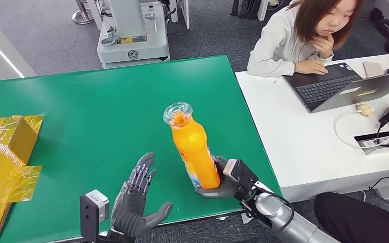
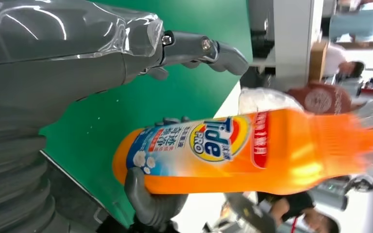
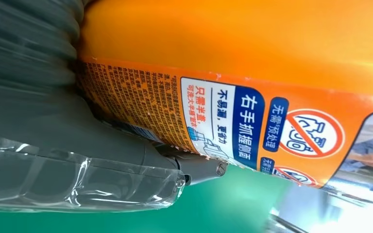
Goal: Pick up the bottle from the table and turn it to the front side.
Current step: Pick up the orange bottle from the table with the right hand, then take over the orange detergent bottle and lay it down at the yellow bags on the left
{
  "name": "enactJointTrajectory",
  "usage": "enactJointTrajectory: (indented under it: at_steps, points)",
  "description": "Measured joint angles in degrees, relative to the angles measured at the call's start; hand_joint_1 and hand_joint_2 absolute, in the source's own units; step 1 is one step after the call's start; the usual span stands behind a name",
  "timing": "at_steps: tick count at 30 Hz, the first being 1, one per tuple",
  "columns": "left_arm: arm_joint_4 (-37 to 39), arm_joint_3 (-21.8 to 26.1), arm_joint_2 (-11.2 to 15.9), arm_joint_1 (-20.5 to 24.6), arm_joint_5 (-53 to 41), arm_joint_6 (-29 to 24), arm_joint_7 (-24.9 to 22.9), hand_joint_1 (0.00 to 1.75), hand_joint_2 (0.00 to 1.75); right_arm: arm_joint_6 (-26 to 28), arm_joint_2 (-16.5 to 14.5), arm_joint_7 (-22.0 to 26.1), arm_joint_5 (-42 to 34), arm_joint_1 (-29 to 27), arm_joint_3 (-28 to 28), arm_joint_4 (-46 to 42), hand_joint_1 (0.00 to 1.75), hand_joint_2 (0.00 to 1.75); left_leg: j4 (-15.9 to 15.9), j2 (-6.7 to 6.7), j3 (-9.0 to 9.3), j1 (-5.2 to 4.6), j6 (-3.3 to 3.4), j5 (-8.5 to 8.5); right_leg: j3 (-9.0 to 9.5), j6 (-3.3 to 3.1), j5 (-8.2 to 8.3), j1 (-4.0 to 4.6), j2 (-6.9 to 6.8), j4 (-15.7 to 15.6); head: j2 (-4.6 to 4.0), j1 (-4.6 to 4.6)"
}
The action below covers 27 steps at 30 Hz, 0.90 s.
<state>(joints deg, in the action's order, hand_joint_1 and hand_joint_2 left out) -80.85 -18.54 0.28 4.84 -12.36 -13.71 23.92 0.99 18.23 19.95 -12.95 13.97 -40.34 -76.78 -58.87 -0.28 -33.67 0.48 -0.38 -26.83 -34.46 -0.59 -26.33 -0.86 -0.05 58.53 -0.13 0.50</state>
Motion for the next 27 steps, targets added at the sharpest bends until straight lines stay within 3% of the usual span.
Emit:
enactJointTrajectory:
  at_steps: [11,18,27]
  points:
    - [5.36,-2.79,3.05,10.81,0.81,6.2,-1.47,0.0,1.75,-0.21,-5.36,-2.63,5.25,3.17,-1.84,-1.64,1.75,1.75,0.0,0.02,0.01,0.0,-0.06,0.07,0.0,-0.02,0.01,0.02,0.01,0.04,0.0,0.01]
    - [9.43,-3.4,5.6,18.97,5.25,10.91,-2.31,0.0,1.75,-0.8,-6.47,-4.24,4.52,3.67,-2.99,-0.01,1.75,1.75,-0.01,0.01,0.01,0.0,-0.06,0.07,-0.01,-0.03,0.02,0.01,0.02,0.05,0.0,0.01]
    - [9.84,-3.41,8.72,21.65,10.41,13.94,-5.1,0.0,1.75,-1.22,-7.1,-5.41,5.98,2.92,-3.31,2.29,1.75,1.75,0.0,0.02,0.0,0.0,-0.08,0.06,-0.05,-0.03,0.01,0.01,0.04,0.04,0.0,0.0]
